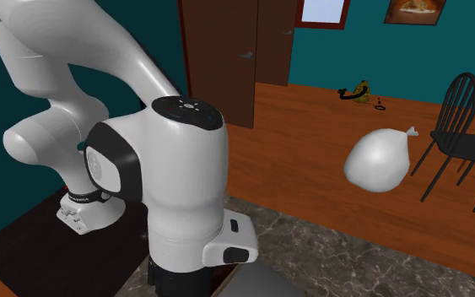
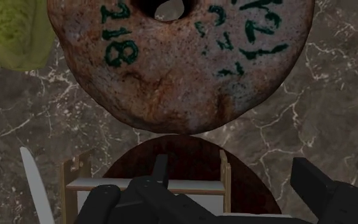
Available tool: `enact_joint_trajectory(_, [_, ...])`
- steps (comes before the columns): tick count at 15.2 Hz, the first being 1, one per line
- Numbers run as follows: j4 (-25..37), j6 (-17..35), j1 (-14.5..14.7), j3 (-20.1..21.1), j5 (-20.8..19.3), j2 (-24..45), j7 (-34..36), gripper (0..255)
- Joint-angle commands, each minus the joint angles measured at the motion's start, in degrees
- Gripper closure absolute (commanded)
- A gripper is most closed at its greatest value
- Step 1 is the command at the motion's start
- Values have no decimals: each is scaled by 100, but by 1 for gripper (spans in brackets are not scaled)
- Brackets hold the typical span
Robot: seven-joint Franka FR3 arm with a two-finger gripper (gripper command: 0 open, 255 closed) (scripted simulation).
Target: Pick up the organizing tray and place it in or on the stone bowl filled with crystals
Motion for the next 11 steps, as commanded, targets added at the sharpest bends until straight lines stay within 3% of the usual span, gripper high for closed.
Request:
enact_joint_trajectory(1, [107,-295,47,30,-35,-183,38,0])
enact_joint_trajectory(3, [246,-635,94,68,-66,-380,67,0])
enact_joint_trajectory(11, [246,-635,92,70,-66,-380,67,0])
